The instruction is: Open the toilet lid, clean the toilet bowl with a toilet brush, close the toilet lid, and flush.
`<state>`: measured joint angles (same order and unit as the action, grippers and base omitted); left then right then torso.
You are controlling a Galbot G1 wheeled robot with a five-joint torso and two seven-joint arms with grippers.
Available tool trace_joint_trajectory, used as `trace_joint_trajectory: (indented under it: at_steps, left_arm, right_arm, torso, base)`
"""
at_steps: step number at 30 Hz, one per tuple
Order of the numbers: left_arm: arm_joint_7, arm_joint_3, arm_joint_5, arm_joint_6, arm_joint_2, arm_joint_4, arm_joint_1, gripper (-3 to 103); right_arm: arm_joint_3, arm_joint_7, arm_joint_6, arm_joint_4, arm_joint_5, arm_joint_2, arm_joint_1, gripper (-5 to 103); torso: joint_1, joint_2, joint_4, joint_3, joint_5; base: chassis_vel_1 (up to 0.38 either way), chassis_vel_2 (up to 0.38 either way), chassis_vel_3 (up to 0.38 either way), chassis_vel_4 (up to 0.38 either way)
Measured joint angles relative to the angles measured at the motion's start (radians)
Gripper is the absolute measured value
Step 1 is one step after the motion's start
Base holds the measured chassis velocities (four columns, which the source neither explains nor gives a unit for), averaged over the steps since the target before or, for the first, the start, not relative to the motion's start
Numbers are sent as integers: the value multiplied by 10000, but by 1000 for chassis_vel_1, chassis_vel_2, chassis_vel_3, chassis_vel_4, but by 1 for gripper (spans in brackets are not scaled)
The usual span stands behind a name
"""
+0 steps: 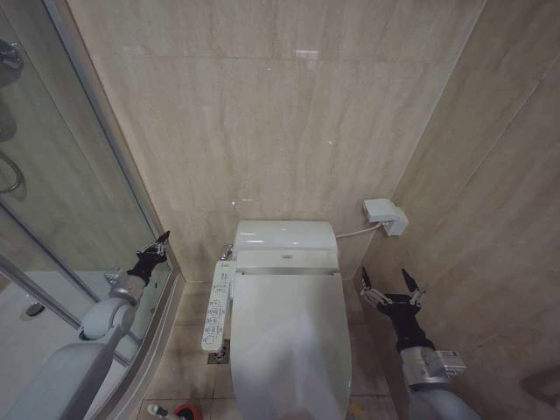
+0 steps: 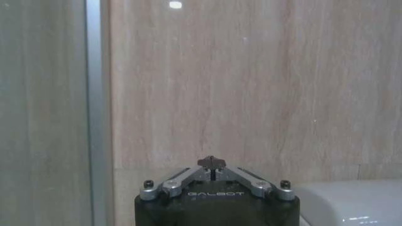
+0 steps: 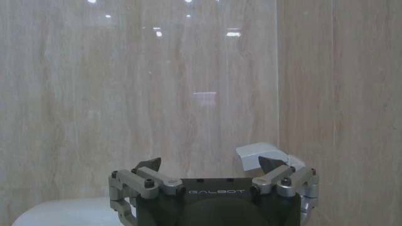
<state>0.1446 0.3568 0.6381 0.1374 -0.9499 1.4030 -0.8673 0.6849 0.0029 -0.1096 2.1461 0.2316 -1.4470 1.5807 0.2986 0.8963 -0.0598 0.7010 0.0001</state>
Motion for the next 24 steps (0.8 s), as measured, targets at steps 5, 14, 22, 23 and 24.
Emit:
trace_joint_trajectory:
  at_steps: [5, 14, 22, 23, 24]
  left_arm:
    - [387, -767, 8, 399, -244, -956, 836, 0]
    - [1332, -1922, -53, 844, -599, -2306, 2038, 0]
    - [2521, -2539, -270, 1321, -813, -3383, 2602, 0]
    - [2604, -2566, -288, 1376, -829, -3486, 2638, 0]
    - [2670, -2588, -303, 1411, -830, -3555, 2657, 0]
  right_arm:
    - [0, 0, 1, 0, 0, -1, 0, 100]
    - [0, 0, 0, 0, 0, -1, 0, 100]
    - [0, 0, 0, 0, 0, 0, 0, 100]
    - [0, 0, 0, 1, 0, -1, 0, 100]
    - [0, 0, 0, 0, 0, 0, 0, 100]
  torso:
    - [0, 0, 1, 0, -3]
    - [0, 0, -1, 0, 0]
    - [0, 0, 0, 0, -1]
    - [0, 0, 0, 0, 0]
    - [0, 0, 0, 0, 0]
  base:
    - [0, 0, 0, 0]
    - [0, 0, 0, 0]
    - [0, 0, 0, 0]
    - [0, 0, 0, 0]
    - [0, 0, 0, 0]
